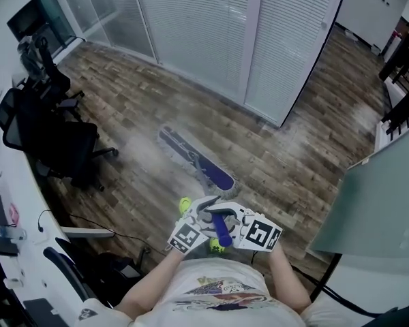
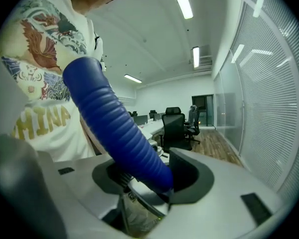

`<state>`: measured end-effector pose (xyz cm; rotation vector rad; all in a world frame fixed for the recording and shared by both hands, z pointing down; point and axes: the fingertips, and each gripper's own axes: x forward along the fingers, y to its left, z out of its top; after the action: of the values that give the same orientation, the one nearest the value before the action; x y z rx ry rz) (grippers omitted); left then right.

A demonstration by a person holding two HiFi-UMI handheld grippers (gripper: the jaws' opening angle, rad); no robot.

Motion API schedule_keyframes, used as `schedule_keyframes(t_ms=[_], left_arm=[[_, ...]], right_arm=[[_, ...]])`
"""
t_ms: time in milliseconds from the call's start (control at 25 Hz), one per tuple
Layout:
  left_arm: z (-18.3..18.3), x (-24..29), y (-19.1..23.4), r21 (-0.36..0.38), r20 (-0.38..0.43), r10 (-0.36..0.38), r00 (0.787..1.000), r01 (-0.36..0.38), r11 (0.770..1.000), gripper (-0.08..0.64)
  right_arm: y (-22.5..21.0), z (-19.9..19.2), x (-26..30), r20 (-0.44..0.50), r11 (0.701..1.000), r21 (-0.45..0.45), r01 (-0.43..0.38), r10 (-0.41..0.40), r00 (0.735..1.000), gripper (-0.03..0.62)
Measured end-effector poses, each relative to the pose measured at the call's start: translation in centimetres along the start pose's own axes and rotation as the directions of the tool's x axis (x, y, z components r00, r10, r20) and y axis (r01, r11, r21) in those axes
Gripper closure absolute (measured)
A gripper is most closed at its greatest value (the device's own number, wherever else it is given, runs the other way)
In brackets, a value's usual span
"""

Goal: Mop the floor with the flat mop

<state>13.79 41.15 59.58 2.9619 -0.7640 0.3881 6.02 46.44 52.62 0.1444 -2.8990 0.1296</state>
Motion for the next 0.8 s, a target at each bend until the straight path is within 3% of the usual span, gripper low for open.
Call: schedule_keyframes(t_ms=[200,360,600,800], left_arm=[[0.3,0.8,0.8,0.056,-0.016,-0.050,0.999,0.051,0.997,0.390],[1.2,0.8,2.5,0.039,0.030,-0.047,0.998,0.046,0.998,0.390],[1.3,0.3,6.3,0.016,0.052,-0.042,0.998,0.042,0.999,0.390],[0.0,0.6,10.4,0.022,0.033,-0.063,0.998,0.062,0.998,0.388]], right_arm=[[-1.1,0.1,0.0,-0.029,0.999,-0.008,-0.039,0.039,0.999,0.397],[-2.6,0.9,0.6,-0.047,0.999,0.000,-0.045,0.045,0.998,0.397],[-5.0,1.4,3.3,-0.180,0.990,-0.057,-0.127,0.115,0.977,0.397],[-8.2,0.8,6.0,-0.255,0.982,-0.101,-0.157,0.127,0.959,0.396]])
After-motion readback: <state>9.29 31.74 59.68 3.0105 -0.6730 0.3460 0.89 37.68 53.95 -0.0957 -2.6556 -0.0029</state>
